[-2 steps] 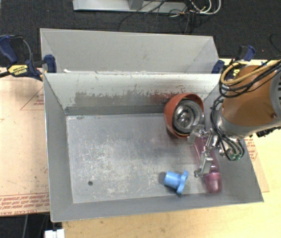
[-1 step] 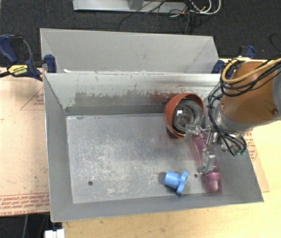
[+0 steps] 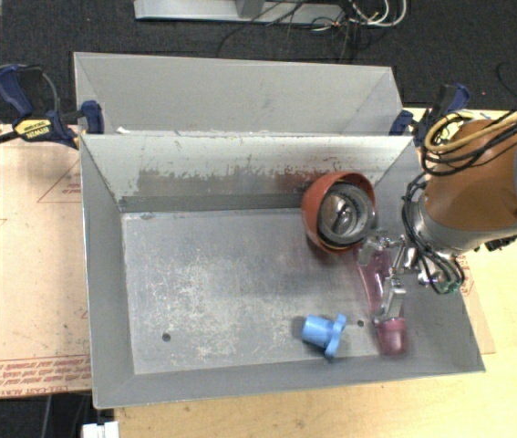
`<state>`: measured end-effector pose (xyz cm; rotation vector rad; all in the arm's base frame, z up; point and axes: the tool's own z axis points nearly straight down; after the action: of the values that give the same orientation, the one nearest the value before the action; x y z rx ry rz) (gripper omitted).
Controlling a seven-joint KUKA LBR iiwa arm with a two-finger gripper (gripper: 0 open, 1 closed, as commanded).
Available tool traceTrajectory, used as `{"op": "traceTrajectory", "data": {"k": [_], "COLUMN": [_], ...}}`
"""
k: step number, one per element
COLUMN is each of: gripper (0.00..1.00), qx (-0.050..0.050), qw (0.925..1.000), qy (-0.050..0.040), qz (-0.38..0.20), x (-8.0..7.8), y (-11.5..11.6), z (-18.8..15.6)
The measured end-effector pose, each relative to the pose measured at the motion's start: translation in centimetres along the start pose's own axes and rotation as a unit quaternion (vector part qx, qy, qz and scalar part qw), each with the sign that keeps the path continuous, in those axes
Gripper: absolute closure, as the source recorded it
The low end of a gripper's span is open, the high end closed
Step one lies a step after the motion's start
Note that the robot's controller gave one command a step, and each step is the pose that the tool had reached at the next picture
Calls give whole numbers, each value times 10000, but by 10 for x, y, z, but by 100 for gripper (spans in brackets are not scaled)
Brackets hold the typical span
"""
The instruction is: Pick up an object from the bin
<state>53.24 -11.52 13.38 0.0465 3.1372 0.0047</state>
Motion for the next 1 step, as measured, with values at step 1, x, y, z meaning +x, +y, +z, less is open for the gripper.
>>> {"op": "traceTrajectory", "data": {"k": [1], "gripper": [0], "qx": [2], "qw": [9949], "qy": [-70], "qz": [-1006], "x": [-11], "y": [34], "z": [-33]}}
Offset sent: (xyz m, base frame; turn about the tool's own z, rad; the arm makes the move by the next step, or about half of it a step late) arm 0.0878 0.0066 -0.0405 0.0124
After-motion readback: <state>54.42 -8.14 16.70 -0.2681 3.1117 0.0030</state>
